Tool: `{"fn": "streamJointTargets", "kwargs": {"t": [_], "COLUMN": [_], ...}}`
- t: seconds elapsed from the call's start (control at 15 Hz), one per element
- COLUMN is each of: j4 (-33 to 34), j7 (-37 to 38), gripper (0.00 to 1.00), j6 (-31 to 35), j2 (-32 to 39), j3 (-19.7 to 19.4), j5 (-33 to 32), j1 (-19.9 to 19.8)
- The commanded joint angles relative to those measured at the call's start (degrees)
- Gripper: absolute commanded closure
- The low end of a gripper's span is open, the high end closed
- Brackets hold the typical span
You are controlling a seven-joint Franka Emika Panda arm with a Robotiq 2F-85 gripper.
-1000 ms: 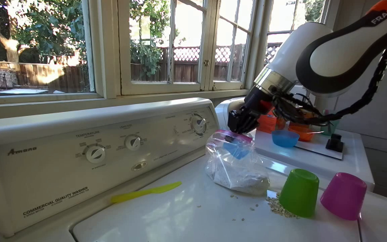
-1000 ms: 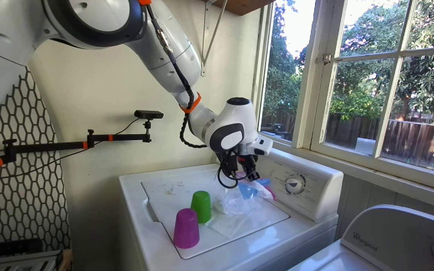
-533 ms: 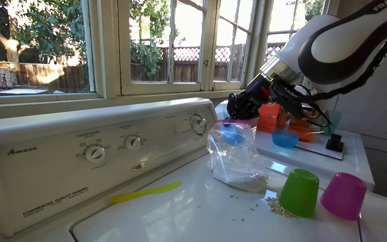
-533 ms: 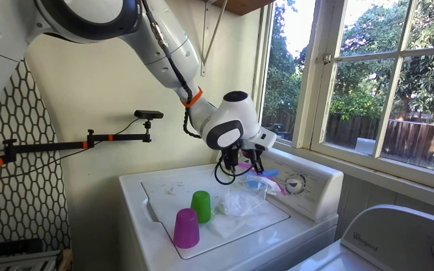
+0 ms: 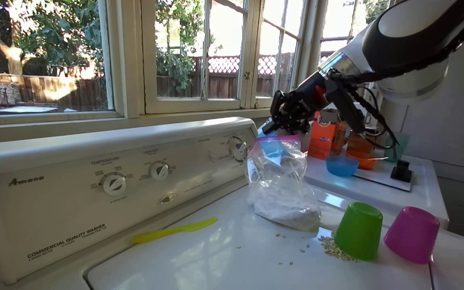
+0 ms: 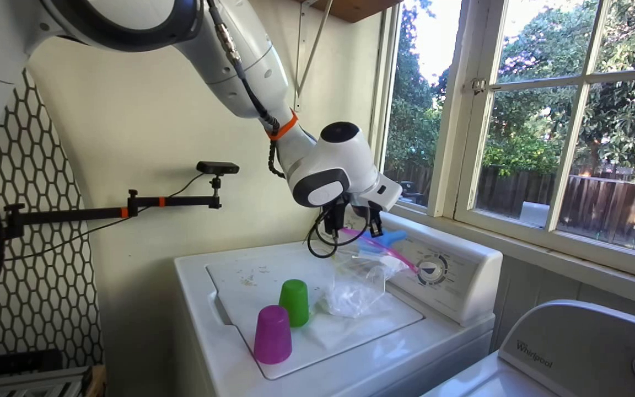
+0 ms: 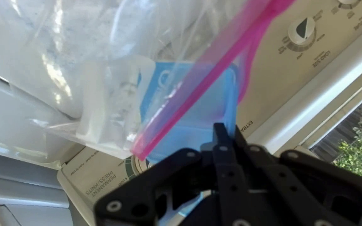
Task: Take the blue measuring cup out of the clear plastic bag.
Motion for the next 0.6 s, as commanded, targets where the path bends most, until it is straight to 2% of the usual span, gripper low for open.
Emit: {"fn": "streamJointTargets", "kwargs": {"t": [0.0,0.2,0.53], "j4": [-3.2,-4.9,-6.4], "j7": [-0.3,0.1,0.8], "gripper": [0.99,0.99,0.99], "j6": [4.1,7.8,14.4], "j2": [-1.9,-3.1,-4.1], "j3": [2.2,1.6,6.1], "j5": [2.0,1.4,1.5], "j1": [-2.3,-2.1,-5.4]}}
